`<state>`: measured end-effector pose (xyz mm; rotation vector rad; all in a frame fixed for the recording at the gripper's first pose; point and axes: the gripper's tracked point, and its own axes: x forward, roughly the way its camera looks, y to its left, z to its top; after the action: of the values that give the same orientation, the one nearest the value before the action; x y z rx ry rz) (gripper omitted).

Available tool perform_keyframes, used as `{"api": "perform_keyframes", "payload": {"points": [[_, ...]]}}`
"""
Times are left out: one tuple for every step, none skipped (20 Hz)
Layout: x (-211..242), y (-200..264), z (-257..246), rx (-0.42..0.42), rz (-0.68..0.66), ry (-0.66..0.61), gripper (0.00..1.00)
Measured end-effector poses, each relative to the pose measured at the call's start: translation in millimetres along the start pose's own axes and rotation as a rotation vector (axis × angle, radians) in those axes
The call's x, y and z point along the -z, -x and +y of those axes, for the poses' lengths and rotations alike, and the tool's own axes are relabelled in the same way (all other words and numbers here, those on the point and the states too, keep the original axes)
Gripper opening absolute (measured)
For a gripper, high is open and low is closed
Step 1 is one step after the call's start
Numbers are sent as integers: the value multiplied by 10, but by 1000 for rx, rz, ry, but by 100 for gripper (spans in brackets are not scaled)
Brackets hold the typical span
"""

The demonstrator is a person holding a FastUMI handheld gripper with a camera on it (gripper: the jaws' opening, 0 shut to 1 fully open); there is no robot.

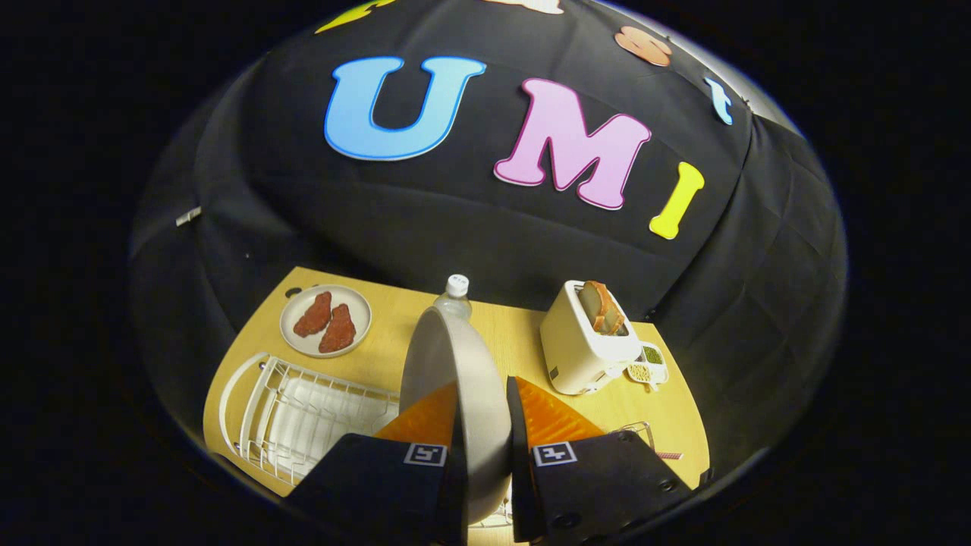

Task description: Take the plate from the dish rack, then take the spoon from the basket and place it into the plate.

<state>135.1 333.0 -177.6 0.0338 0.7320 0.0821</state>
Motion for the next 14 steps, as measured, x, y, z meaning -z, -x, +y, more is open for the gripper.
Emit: {"api": "perform_keyframes", "payload": {"points": [[-73, 100, -129, -26, -25, -29, 26], [-140, 214, -270, -50, -49, -59, 26], [-190, 331, -448, -63, -70, -95, 26], [-249, 454, -654, -70, -91, -135, 26], [-288, 558, -860, -74, -113, -178, 26], [-326, 675, -1077, -76, -135, -220, 26], [-355, 780, -1286, -82, -154, -252, 26], [-339, 885, -1500, -86, -169, -274, 26], [-304, 978, -1692, -95, -182, -281, 26], [-234, 1065, -1871, -105, -191, -279, 26], [-129, 1132, -2020, -119, -190, -270, 26], [40, 1201, -2157, -131, -173, -260, 26], [233, 1246, -2294, -143, -143, -259, 26], [461, 1278, -2400, -157, -104, -269, 26]]}}
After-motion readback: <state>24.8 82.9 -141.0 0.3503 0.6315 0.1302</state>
